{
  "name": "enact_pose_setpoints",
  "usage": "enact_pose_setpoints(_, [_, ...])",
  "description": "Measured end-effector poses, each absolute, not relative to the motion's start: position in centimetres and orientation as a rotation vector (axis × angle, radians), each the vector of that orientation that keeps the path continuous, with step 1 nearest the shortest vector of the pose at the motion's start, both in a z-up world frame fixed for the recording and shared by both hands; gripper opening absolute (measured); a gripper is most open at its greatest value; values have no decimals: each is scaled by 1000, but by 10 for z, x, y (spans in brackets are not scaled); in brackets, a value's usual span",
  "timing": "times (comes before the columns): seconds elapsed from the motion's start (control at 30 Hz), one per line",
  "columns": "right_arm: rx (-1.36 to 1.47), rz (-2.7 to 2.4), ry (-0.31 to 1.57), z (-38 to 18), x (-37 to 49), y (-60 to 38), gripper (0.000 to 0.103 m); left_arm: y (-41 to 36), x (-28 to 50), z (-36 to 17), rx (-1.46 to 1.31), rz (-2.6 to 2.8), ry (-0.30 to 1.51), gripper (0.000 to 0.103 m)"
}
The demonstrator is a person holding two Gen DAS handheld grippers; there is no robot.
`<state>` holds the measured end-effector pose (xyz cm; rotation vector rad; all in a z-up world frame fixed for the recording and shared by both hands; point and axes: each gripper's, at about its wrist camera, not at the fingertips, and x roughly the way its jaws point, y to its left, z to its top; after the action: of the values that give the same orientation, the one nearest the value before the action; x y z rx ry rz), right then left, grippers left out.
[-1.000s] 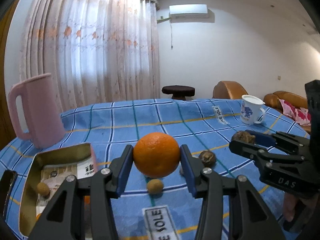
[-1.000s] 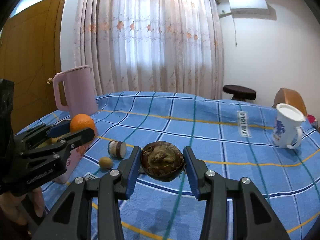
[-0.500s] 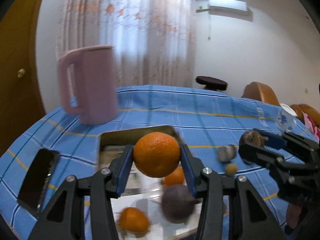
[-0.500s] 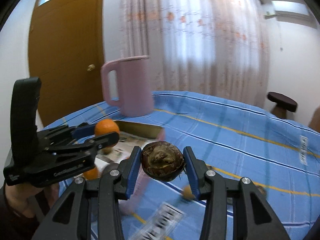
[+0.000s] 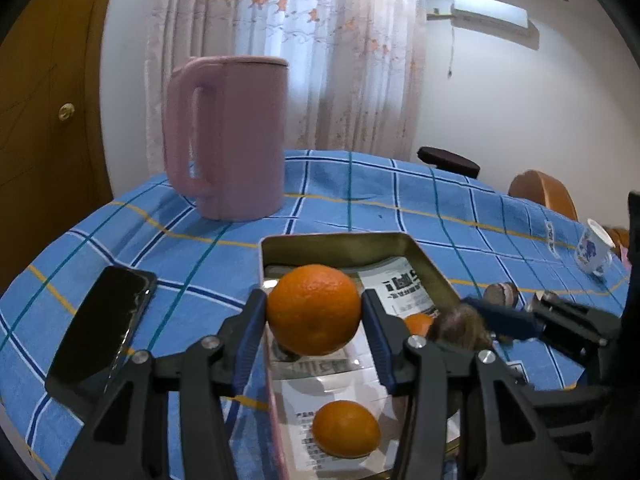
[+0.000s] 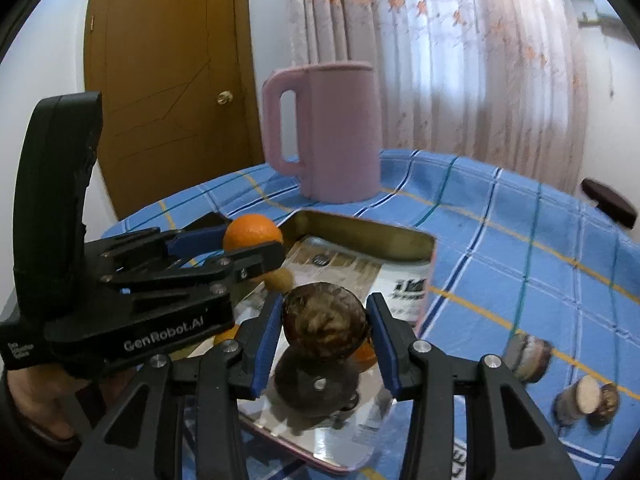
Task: Organize fruits
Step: 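Carry the large orange and brown fruit over the tin box with both tools, then open both tools to drop the orange and brown fruit into the box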
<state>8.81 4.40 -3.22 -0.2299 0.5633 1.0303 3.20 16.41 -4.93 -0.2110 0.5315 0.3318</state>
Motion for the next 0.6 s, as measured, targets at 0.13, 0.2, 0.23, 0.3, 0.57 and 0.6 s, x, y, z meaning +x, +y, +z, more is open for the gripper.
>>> enact_pose_setpoints(0.13, [-254, 1045, 542, -30, 81, 44, 69, 155, 24, -39, -175, 350, 483, 79])
enact_pose_setpoints(0.2, [-268, 1036, 522, -26, 76, 36, 69, 150, 21, -32, -160, 344, 464, 83])
enact_pose_setpoints(0.23, [-279, 1023, 512, -25, 75, 31, 69, 146, 20, -29, -155, 334, 456, 83])
enact_pose_setpoints(0.3, [-307, 979, 488, -23, 76, 13, 69, 136, 19, -24, -150, 316, 441, 87])
enact_pose_setpoints(0.57, [-282, 719, 525, -25, 113, -74, 69, 87, 40, -25, -120, 207, 471, 97])
enact_pose_setpoints(0.6, [-268, 693, 535, -26, 120, -82, 69, 79, 43, -26, -110, 188, 478, 97])
